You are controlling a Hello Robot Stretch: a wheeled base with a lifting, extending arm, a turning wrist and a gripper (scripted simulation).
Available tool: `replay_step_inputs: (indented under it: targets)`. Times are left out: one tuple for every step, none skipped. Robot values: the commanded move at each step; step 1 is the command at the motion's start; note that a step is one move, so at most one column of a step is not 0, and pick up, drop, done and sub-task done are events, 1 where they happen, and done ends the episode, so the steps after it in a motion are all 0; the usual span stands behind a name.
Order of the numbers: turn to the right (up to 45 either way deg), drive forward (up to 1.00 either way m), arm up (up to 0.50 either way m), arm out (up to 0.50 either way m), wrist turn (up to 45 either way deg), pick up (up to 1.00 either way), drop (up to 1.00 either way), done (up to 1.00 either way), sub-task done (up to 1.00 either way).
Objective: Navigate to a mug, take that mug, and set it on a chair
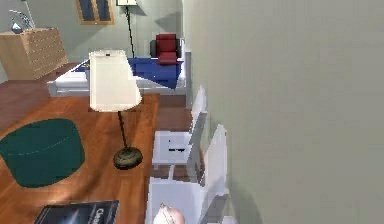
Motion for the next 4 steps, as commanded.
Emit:
replay_step_inputs:
  targets:
    - [-45.0, 0.0, 0.0, 0.0, 0.0, 0.0, 0.0, 0.0, 0.0]
    - [-45.0, 0.0, 0.0, 0.0, 0.0, 0.0, 0.0, 0.0, 0.0]
    - [-45.0, 0.0, 0.0, 0.0, 0.0, 0.0, 0.0, 0.0, 0.0]
    - [-15.0, 0.0, 0.0, 0.0, 0.0, 0.0, 0.0, 0.0, 0.0]
